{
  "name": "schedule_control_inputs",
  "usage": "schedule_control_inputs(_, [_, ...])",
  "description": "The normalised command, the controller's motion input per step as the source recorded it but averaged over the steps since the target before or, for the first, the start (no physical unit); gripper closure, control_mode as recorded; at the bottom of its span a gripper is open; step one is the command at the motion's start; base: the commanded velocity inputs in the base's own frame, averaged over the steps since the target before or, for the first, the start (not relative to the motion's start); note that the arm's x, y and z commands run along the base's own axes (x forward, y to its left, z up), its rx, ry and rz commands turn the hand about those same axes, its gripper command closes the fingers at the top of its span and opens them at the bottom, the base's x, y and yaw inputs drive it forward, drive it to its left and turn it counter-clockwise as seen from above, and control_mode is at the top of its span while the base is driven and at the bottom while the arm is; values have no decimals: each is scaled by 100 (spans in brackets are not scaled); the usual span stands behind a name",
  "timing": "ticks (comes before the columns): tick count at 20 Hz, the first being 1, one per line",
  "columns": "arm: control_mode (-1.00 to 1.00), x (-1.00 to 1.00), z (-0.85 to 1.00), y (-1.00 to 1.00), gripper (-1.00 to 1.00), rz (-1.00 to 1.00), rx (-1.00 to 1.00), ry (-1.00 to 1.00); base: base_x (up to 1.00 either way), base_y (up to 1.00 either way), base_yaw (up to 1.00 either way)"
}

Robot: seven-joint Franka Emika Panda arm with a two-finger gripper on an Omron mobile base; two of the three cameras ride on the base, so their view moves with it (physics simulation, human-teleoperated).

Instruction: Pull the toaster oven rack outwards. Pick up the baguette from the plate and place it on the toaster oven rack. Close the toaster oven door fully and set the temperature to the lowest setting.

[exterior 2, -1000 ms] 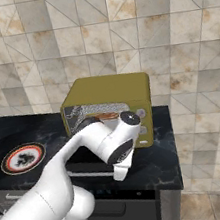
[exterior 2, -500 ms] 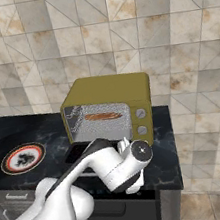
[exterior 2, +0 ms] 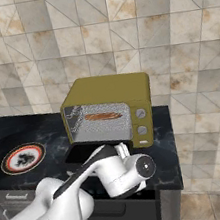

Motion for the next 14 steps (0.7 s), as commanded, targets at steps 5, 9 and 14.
schedule_control_inputs(5, [-100, 34, -13, 0, -100, 6, 0, -6, 0, 0, 0])
schedule_control_inputs(9, [-100, 27, -19, 0, -100, 3, 0, -1, 0, 0, 0])
schedule_control_inputs(14, [-100, 41, 1, 2, -100, 5, 0, -9, 0, 0, 0])
